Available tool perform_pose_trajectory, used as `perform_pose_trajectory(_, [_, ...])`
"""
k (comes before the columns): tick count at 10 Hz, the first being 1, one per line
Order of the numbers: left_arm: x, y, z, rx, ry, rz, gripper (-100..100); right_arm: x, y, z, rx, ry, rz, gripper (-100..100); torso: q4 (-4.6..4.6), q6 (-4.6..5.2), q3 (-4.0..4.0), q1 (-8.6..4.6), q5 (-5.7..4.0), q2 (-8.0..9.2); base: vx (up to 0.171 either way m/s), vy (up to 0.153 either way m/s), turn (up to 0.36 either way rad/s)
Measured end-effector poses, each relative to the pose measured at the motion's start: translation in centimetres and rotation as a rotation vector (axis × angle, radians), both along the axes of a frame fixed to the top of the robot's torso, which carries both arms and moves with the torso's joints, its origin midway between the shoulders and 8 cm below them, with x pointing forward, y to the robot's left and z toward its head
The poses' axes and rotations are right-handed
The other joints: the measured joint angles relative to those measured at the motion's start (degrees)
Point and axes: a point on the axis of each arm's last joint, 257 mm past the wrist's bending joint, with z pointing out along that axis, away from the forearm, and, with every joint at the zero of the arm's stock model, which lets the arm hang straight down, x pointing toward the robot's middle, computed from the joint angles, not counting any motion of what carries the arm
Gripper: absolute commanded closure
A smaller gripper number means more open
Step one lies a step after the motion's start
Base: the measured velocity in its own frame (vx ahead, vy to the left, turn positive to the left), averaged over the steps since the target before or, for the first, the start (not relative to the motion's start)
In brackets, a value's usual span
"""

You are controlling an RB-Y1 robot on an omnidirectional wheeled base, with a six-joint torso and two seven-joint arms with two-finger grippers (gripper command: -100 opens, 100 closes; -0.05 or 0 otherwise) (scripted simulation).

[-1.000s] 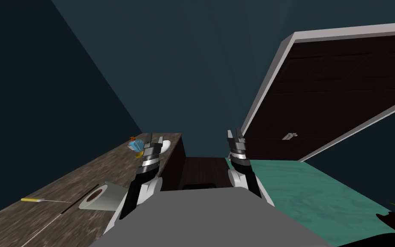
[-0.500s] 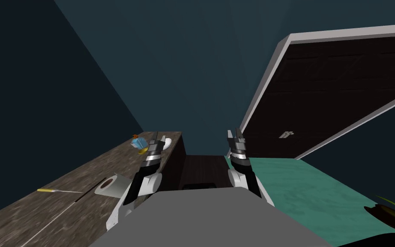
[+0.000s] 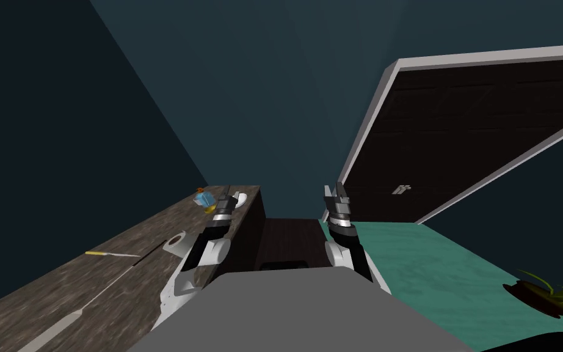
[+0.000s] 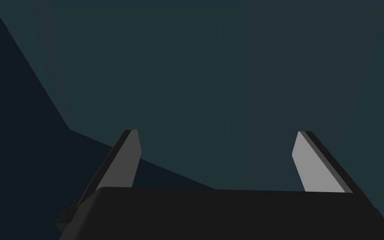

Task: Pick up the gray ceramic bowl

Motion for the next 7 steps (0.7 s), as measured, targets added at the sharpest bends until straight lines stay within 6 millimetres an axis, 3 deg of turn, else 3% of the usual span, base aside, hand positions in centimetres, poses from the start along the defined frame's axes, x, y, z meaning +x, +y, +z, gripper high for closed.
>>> perform_pose_trajectory(7, [6.0,1.3,-1.8,-0.016,0.146,-0.062,-100,0.0,0.0,0.0,0.0,0.0,0.0,0,0.0,-0.01,-0.01,-0.04,-0.01,-0.02,-0.115,-0.008,-0.006])
